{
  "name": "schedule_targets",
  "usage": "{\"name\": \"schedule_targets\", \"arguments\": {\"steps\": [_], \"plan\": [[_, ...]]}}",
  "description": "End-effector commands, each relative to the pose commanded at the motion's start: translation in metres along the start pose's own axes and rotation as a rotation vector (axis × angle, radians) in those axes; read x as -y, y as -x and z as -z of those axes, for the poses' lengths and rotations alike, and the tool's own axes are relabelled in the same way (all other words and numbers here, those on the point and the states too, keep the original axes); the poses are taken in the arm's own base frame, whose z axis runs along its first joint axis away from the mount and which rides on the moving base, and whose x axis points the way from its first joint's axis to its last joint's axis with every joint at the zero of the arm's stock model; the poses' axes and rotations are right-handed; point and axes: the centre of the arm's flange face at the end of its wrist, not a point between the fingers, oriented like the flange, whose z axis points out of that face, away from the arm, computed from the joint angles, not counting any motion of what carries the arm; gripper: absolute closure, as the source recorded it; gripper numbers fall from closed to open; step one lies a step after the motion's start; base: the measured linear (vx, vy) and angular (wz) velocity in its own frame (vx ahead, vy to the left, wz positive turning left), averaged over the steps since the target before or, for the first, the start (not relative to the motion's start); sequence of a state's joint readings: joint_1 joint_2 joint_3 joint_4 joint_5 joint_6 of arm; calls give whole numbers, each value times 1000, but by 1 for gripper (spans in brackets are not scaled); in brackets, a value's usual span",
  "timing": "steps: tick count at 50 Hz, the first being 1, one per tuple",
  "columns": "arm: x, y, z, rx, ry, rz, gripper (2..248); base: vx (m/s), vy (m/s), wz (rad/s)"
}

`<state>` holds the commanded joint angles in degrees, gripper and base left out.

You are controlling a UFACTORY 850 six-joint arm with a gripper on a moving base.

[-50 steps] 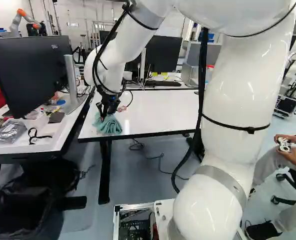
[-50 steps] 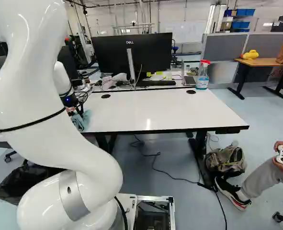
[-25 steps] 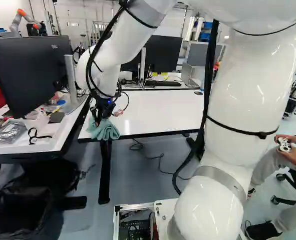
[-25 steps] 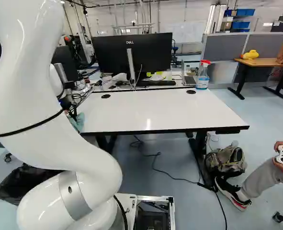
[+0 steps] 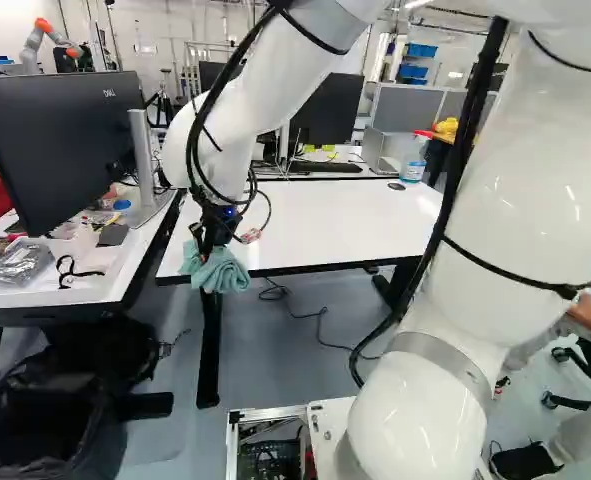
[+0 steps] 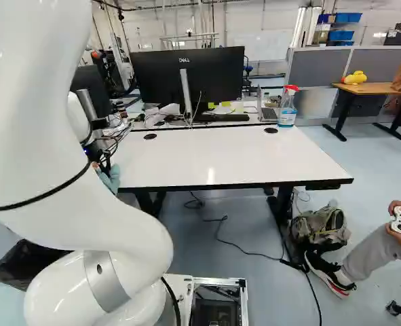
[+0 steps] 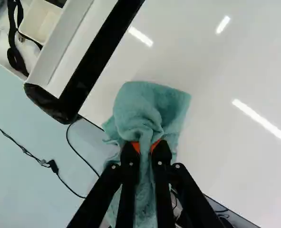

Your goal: Clean the table with the green towel

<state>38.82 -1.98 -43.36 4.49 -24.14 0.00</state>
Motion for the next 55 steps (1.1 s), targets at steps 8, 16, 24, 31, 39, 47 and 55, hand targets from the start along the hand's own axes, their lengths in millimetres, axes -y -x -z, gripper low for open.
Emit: {"name": "schedule_targets", "arguments": {"steps": [8, 16, 24, 31, 39, 47, 55], "plan": [[-12, 9, 3, 0, 8, -26, 208, 0, 0, 0], [-26, 16, 6, -1, 18, -57, 208, 0, 0, 0], [-42, 19, 7, -3, 29, -94, 208, 0, 0, 0], [-56, 19, 8, -4, 39, -126, 208, 0, 0, 0], [-57, 19, 8, -5, 40, -130, 208, 0, 0, 0], [-57, 20, 14, -17, 40, -129, 208, 0, 0, 0], [-57, 22, 24, -41, 40, -129, 208, 0, 0, 0]]}}
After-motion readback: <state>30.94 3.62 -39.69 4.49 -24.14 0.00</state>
